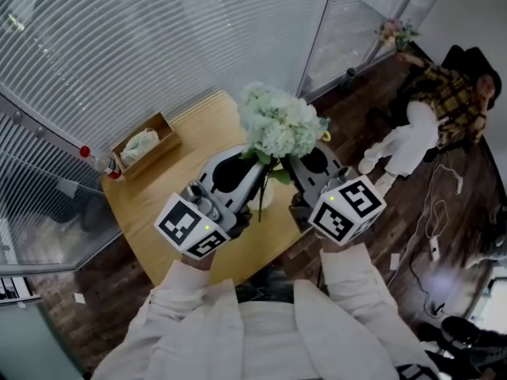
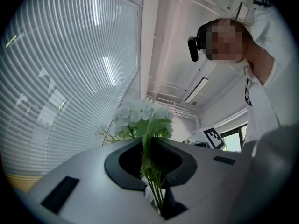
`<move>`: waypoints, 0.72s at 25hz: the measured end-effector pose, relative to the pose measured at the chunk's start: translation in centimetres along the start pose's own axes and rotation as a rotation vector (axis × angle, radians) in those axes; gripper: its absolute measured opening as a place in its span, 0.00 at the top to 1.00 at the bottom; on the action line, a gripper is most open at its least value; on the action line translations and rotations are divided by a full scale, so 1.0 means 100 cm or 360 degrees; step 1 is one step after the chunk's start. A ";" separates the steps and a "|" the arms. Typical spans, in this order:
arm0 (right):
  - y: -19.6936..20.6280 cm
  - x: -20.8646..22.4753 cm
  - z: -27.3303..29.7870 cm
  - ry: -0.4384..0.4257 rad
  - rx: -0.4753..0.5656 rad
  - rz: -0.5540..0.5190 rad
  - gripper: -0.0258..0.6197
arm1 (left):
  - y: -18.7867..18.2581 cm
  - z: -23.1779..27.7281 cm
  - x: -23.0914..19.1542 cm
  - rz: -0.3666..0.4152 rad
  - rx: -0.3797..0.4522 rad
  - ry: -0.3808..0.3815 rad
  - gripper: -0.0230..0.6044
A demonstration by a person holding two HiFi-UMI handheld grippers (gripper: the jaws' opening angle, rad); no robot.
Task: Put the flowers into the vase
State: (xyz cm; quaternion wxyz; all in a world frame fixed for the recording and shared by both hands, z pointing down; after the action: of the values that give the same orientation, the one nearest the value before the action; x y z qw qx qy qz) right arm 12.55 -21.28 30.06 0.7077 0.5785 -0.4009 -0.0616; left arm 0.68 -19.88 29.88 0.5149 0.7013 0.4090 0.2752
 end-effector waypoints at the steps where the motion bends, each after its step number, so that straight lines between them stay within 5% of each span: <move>1: -0.002 -0.001 0.000 -0.0004 0.0008 -0.0004 0.94 | -0.002 0.001 0.000 0.0015 0.0005 0.0002 0.90; 18: -0.031 0.000 0.018 -0.0036 0.0101 -0.0070 0.94 | -0.020 0.024 -0.015 0.0201 0.0054 0.0016 0.90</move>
State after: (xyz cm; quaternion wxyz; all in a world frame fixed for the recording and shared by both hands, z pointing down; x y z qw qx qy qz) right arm 12.63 -23.68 27.37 0.6830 0.6086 -0.3977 -0.0709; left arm 1.23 -22.08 27.30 0.4825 0.7330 0.3710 0.3037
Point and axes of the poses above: the fingertips, and each gripper's own axes: z forward along the fingers, x to its right, y out of its underside, the point moved 6 cm from there along -z, backward along the fingers, and after that the axes turned 13 degrees about z, right-handed, at the moved point
